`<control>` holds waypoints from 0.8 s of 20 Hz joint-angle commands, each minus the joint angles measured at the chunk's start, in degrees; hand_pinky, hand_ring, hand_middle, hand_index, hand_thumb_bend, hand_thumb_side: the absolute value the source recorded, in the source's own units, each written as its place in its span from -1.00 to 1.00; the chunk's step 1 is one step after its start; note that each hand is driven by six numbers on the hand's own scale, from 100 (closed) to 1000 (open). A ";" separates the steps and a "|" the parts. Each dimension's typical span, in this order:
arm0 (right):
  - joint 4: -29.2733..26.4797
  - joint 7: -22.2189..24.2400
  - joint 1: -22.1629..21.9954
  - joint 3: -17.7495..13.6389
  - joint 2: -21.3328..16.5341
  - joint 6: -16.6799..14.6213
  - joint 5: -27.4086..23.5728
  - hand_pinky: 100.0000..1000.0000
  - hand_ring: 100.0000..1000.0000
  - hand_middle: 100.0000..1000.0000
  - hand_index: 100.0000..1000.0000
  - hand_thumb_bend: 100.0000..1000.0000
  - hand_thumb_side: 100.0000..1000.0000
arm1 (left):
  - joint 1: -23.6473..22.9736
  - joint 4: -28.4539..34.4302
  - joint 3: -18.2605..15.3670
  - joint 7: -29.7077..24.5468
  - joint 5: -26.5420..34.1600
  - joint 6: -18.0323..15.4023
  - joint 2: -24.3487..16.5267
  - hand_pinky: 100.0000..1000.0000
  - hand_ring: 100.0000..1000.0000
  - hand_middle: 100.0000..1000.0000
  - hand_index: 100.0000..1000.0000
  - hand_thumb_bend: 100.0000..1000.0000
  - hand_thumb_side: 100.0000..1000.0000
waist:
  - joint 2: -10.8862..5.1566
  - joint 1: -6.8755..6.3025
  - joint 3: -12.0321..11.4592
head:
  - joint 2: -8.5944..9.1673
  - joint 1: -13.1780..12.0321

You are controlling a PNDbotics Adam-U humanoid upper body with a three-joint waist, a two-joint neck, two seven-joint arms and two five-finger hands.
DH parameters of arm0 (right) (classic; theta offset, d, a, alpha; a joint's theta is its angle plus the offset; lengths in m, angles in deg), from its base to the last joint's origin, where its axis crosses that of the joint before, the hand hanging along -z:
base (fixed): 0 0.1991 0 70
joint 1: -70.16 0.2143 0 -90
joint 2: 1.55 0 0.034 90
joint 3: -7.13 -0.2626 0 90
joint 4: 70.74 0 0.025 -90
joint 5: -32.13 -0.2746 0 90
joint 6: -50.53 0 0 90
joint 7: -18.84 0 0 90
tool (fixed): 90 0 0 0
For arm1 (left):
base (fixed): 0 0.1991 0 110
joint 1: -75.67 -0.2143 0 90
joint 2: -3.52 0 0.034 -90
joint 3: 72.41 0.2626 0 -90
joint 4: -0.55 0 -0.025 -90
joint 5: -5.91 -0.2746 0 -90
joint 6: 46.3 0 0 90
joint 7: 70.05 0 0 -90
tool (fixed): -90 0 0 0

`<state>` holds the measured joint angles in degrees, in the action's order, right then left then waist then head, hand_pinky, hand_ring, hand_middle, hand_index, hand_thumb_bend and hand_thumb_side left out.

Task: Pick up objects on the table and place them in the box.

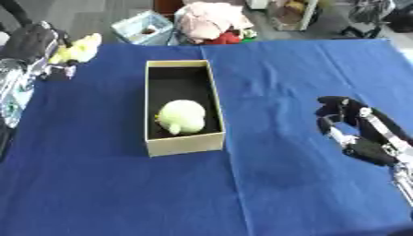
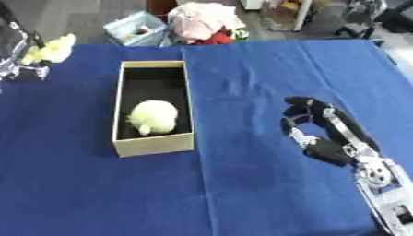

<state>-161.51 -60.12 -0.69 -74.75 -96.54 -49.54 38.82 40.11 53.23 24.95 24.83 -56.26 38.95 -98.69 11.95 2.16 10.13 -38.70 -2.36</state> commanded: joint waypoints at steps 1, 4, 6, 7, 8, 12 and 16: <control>-0.68 0.10 0.68 -0.50 -0.80 -0.22 -0.17 0.40 0.49 0.24 0.70 -0.74 -0.03 | 2.05 4.91 2.20 -1.61 1.97 -1.91 -0.13 -0.12 -0.71 -0.80 -0.53 -0.92 -1.00 | -1.22 -0.13 0.11 | 0.46 -0.06; -0.65 0.22 0.66 -0.39 -0.67 -0.25 -0.22 0.39 0.49 0.24 0.70 -0.74 -0.03 | 2.91 7.24 4.17 -3.05 2.86 -3.52 1.69 -0.12 -0.71 -0.80 -0.53 -0.92 -1.00 | -1.30 -0.14 0.39 | 0.42 -0.33; -0.65 0.34 0.69 -0.28 -0.57 -0.29 -0.26 0.39 0.49 0.24 0.70 -0.74 -0.03 | 3.40 8.09 5.42 -3.88 2.97 -4.60 3.00 -0.11 -0.71 -0.80 -0.52 -0.93 -1.00 | -1.35 -0.18 0.63 | 0.42 -0.51; -0.66 0.39 0.71 -0.23 -0.53 -0.30 -0.28 0.39 0.49 0.24 0.70 -0.74 -0.03 | 3.57 8.39 6.01 -4.23 2.94 -5.15 3.66 -0.11 -0.71 -0.80 -0.52 -0.93 -1.00 | -1.36 -0.22 0.75 | 0.43 -0.59; -0.66 0.42 0.73 -0.20 -0.49 -0.31 -0.29 0.39 0.49 0.24 0.70 -0.74 -0.03 | 3.67 8.62 6.57 -4.56 2.87 -5.70 4.24 -0.11 -0.71 -0.80 -0.52 -0.93 -1.00 | -1.38 -0.27 0.86 | 0.43 -0.66; -0.68 0.53 0.79 -0.11 -0.36 -0.36 -0.29 0.39 0.49 0.24 0.70 -0.74 -0.03 | 3.52 9.52 8.88 -6.01 2.36 -8.19 6.18 -0.10 -0.70 -0.79 -0.50 -0.93 -1.00 | -1.42 -0.49 1.36 | 0.48 -0.78; -0.70 0.53 0.73 -0.13 -0.28 -0.38 -0.30 0.39 0.49 0.24 0.70 -0.74 -0.03 | 2.73 9.36 10.39 -7.68 2.10 -10.35 7.91 -0.07 -0.64 -0.70 -0.41 -0.90 -1.00 | -1.44 -0.59 1.64 | 0.53 -0.82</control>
<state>-161.51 -59.78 -0.68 -74.65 -96.00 -49.78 38.82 41.95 61.51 35.11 17.49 -53.93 29.33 -90.59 11.65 1.49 11.68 -38.69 -3.06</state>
